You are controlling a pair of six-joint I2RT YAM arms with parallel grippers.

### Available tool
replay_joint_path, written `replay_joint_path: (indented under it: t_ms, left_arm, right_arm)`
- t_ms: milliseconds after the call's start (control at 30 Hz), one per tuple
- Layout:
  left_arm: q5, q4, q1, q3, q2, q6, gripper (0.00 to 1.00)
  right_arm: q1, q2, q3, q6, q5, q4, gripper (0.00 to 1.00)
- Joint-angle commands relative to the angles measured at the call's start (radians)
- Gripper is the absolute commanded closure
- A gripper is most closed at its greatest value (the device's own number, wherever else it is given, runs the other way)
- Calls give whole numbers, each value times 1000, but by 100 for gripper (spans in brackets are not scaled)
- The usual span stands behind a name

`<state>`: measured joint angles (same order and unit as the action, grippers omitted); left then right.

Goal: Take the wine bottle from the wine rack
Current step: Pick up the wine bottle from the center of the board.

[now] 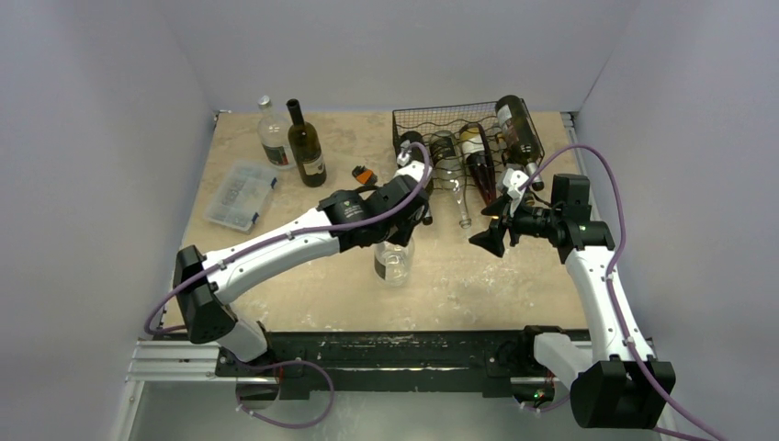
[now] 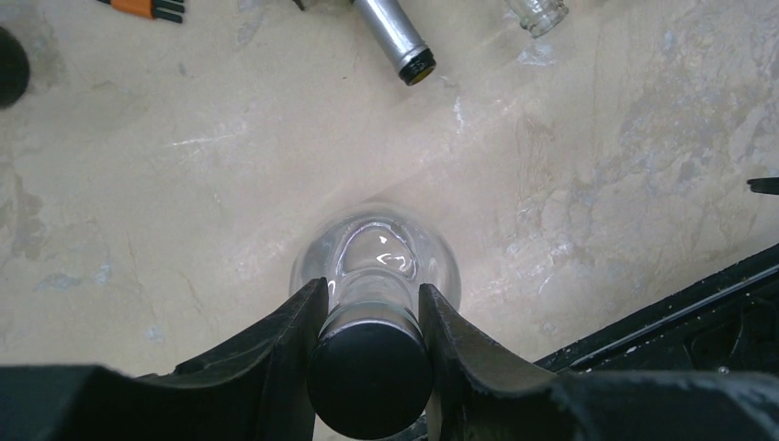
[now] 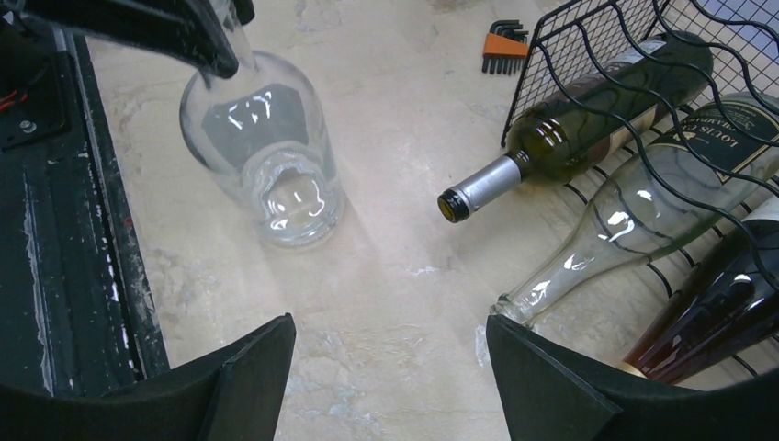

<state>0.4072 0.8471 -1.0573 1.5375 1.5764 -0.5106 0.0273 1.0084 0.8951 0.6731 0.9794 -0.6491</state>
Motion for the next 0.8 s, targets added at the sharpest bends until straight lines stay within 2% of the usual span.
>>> replay_joint_path:
  t_ms: [0, 333, 767]
  left_arm:
    - [-5, -133, 59, 8, -121, 68, 100]
    - [-64, -149, 201, 36, -134, 147, 100]
    - [-109, -148, 340, 219, -45, 256, 100]
  right_arm:
    - [5, -8, -2, 5, -10, 17, 20]
    - [5, -8, -2, 10, -18, 16, 19]
    - [5, -5, -1, 17, -25, 14, 19]
